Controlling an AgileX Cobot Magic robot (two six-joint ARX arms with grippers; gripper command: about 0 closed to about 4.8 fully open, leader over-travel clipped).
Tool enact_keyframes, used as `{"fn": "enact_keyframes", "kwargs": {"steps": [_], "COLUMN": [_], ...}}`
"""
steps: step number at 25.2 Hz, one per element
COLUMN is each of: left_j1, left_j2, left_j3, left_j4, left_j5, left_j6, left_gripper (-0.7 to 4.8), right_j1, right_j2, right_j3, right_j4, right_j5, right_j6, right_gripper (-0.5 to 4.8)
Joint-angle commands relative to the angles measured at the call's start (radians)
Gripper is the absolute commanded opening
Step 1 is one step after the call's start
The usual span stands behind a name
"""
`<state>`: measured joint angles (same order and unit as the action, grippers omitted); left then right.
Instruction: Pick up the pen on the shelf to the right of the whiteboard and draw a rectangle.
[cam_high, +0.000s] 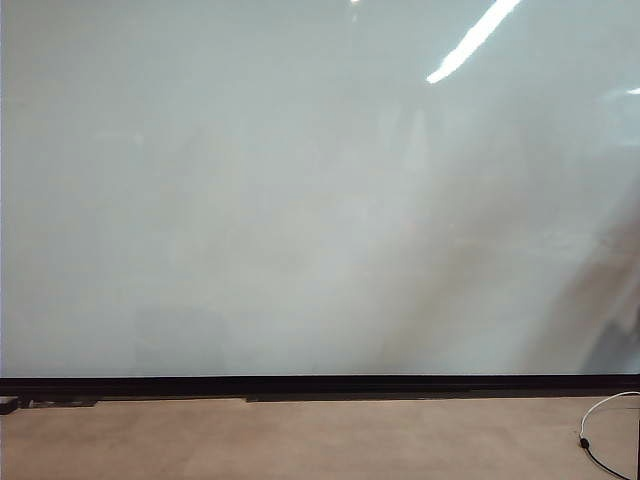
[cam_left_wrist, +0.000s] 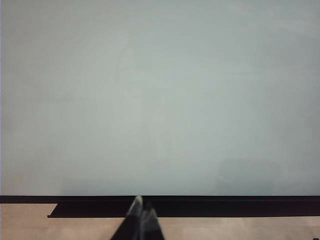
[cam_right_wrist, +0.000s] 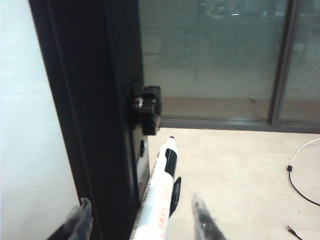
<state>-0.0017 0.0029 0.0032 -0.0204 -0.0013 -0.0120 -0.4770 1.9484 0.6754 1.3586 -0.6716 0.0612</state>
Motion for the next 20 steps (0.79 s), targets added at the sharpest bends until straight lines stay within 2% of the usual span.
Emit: {"fn": "enact_keyframes", "kwargs": {"steps": [1, 5, 8, 14, 18, 20], "left_j1": [0.000, 0.000, 0.000, 0.000, 0.000, 0.000], "left_j2": [0.000, 0.000, 0.000, 0.000, 0.000, 0.000], "left_j3": [0.003, 0.003, 0.003, 0.003, 0.003, 0.003], "left_j4": [0.007, 0.006, 0.006, 0.006, 0.006, 0.006], "left_j5": [0.002, 0.003, 0.003, 0.003, 0.003, 0.003], "left_j6": [0.004, 0.004, 0.004, 0.004, 0.004, 0.004], "left_gripper": [-0.04, -0.04, -0.04, -0.04, -0.04, -0.05], "right_j1": [0.000, 0.000, 0.000, -0.001, -0.001, 0.000], "right_j2": [0.004, 0.003, 0.003, 0.003, 0.003, 0.003], "right_j3": [0.005, 0.009, 0.009, 0.009, 0.009, 0.008], "right_j4": [0.015, 0.015, 0.015, 0.014, 0.010, 0.007], "right_j5": [-0.005, -0.012, -0.012, -0.012, -0.013, -0.013], "right_j6": [0.010, 0.014, 0.015, 0.017, 0.017, 0.017], "right_gripper": [2.61, 2.60, 2.06, 2.05, 1.69, 1.69]}}
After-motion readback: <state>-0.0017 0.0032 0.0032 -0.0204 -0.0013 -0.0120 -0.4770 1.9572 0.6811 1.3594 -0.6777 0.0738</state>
